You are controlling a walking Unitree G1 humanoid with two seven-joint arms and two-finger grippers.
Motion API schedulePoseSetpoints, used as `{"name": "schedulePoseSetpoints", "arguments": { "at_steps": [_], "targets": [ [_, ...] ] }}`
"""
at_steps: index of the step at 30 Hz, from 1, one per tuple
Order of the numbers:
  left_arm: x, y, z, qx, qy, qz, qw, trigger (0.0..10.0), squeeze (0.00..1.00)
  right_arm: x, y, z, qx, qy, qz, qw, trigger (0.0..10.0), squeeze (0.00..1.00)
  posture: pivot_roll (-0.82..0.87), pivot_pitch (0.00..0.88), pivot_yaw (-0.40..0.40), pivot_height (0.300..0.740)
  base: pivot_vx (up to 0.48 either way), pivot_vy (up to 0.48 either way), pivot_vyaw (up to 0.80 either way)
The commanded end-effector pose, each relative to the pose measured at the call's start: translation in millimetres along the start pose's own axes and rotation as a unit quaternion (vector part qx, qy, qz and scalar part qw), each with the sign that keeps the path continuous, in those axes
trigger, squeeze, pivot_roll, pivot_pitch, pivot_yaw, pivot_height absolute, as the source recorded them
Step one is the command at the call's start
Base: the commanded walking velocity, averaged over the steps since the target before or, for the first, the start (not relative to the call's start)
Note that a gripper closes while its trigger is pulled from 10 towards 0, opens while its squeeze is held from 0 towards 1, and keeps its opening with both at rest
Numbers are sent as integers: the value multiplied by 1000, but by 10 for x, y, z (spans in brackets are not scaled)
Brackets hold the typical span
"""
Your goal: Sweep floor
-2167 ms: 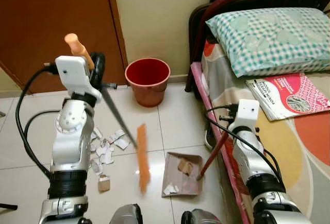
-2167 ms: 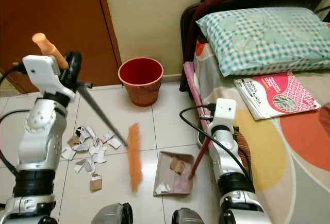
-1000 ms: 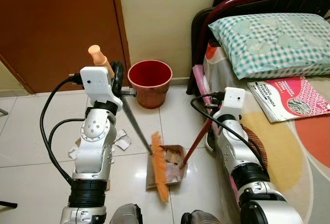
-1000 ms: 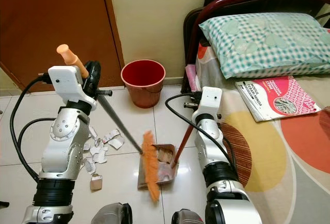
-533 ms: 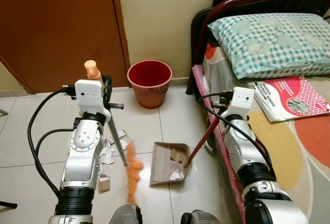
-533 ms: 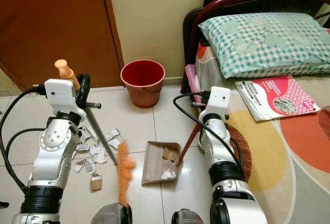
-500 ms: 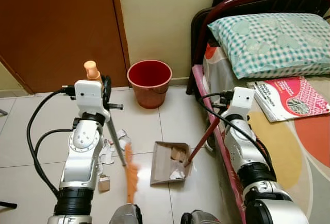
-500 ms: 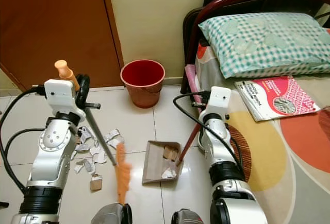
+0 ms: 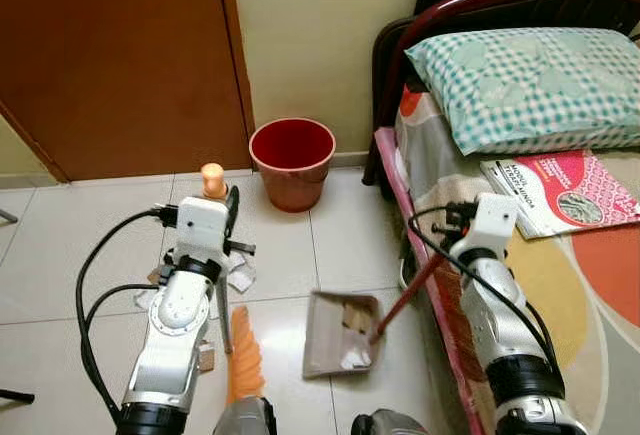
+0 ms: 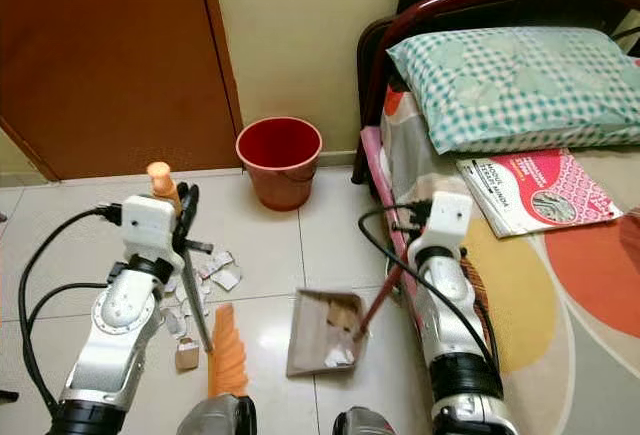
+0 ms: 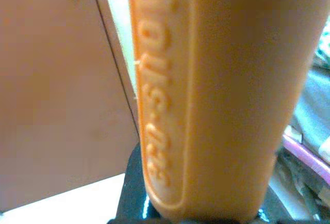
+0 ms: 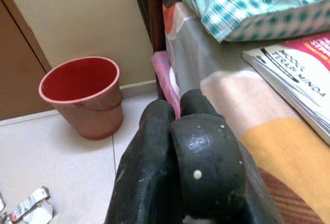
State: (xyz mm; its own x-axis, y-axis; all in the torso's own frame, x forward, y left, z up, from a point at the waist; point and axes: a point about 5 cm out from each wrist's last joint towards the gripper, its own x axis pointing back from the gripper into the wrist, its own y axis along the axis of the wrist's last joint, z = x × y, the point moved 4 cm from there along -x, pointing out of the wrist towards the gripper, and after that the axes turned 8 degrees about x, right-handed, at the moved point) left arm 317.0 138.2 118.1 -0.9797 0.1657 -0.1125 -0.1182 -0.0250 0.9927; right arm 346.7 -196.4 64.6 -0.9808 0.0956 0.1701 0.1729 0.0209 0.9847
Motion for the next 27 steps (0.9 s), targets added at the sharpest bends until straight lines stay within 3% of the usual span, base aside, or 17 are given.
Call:
{"name": "schedulePoseSetpoints", "arguments": {
  "at_steps": [1, 8, 12, 20, 27],
  "targets": [
    [-21, 101, -56, 5, -11, -23, 1000, 10000, 0, 17, 205, 38, -20, 15, -37, 999, 10000, 0, -6, 25, -14, 740, 0, 0, 0],
    [61, 28, -76, 13, -17, -13, 1000, 10000, 0, 159, 274, 100, -6, 47, -57, 997, 10000, 0, 1, 0, -15, 740, 75, 0, 0],
    [136, -53, -27, 19, -7, -1, 1000, 10000, 0, 330, 180, 21, 6, 53, -47, 997, 10000, 0, -4, 0, -14, 740, 283, 0, 0],
    [120, -64, -93, 31, -10, -1, 999, 10000, 0, 347, 118, -23, 4, 45, -36, 998, 10000, 0, -2, 0, -14, 740, 318, 0, 0],
    [109, -33, -101, 33, -12, -7, 999, 10000, 0, 284, 256, 62, -1, 52, -51, 997, 10000, 0, -2, 0, -13, 740, 336, 0, 0]
  ]
}}
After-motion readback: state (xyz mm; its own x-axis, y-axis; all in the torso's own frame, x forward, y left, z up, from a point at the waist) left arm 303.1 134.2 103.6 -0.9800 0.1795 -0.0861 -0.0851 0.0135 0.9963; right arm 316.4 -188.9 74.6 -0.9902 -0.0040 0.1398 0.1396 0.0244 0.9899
